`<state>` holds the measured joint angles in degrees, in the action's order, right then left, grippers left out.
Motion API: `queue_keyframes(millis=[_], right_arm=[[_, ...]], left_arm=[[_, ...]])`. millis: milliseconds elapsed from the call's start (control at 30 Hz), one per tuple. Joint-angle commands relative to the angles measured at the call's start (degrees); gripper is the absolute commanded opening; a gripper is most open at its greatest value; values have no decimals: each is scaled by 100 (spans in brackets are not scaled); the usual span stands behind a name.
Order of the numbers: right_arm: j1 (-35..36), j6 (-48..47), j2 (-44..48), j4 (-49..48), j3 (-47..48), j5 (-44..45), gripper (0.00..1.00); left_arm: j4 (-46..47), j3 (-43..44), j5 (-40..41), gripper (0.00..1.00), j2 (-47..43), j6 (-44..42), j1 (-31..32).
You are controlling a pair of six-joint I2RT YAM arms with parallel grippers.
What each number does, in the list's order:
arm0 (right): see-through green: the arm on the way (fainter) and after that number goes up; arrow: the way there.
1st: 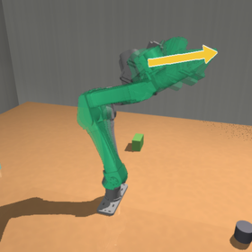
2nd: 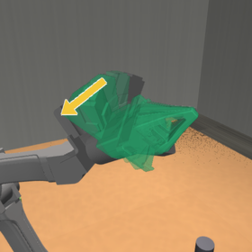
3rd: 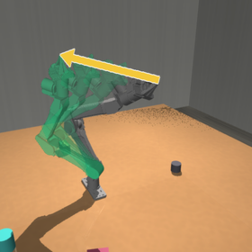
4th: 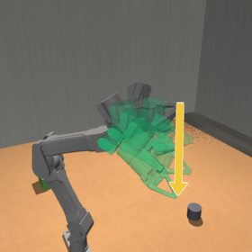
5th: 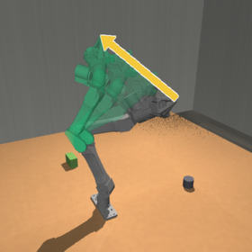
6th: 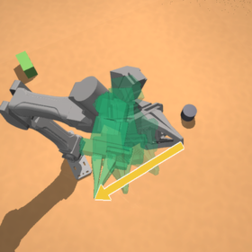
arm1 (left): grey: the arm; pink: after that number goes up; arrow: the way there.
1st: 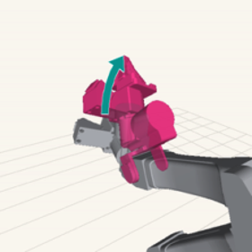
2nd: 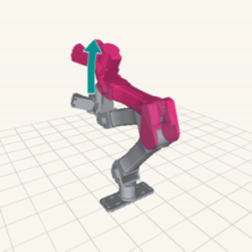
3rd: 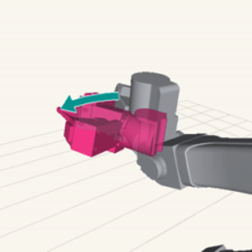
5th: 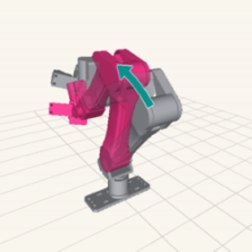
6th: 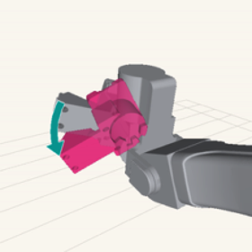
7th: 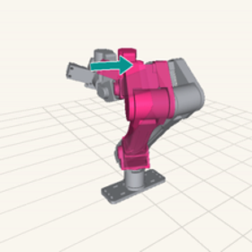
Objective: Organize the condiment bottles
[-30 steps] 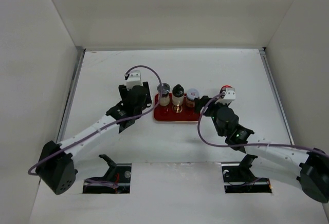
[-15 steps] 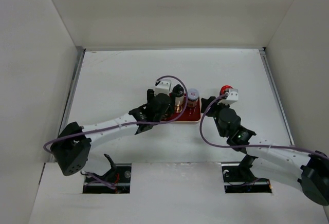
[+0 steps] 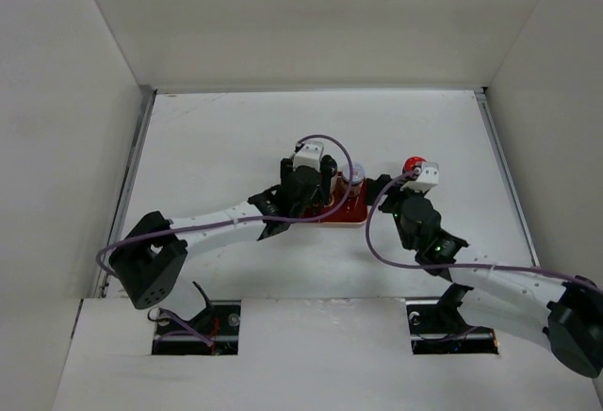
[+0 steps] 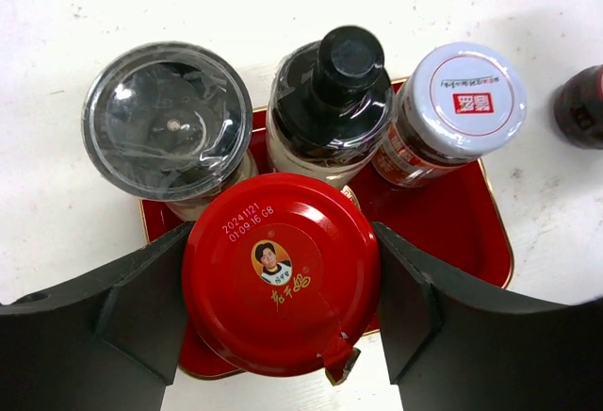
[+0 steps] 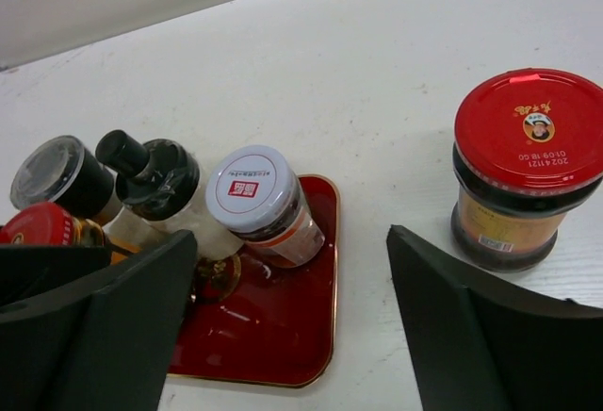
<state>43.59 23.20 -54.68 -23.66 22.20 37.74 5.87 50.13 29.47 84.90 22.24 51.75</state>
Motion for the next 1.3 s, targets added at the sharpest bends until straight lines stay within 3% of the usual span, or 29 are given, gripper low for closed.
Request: queue_keyframes(millis=[0, 167, 400, 467, 500, 567, 600, 633, 700, 767, 1000, 1267], right_arm=[[-92, 53, 106, -227, 4, 129, 94], [-66, 62, 168, 124, 179, 453, 100], [-162, -26, 10, 1003, 899, 946, 97], [-171, -9, -25, 1100, 1049, 981, 57], [-232, 0, -60, 1118, 1102, 1016, 43], [-417, -26, -166, 1214, 1243, 1095, 35], [-513, -26, -210, 1310, 1322, 1139, 39], [-636, -17, -245, 1407, 1392, 1200, 50], [-891, -35, -307, 1530, 1506, 1254, 83], [-1155, -105, -351, 1688, 1638, 1245, 98], [-1823, -140, -1027, 2181, 1955, 1149, 100], [-2140, -26, -1940, 2217, 2095, 59, 100]], left_arm=[[881, 138, 111, 37, -123, -36, -46], [1074, -143, 278, 48, -255, -44, 33], [1311, -512, 524, 86, -658, -97, 68], [1495, -731, 612, 91, -904, -106, 68], [1601, -846, 638, 93, -1062, -97, 85], [1873, -1118, 656, 96, -1370, -123, 129], [2022, -1241, 682, 96, -1510, -141, 121], [2163, -1373, 709, 97, -1651, -141, 103], [2400, -1715, 831, 97, -1976, -123, 112], [2690, -2058, 1016, 97, -2214, -123, 112], [3042, -2885, 1719, 96, -2558, -1, -292], [3719, -3387, 1886, 97, -2277, 325, -556]])
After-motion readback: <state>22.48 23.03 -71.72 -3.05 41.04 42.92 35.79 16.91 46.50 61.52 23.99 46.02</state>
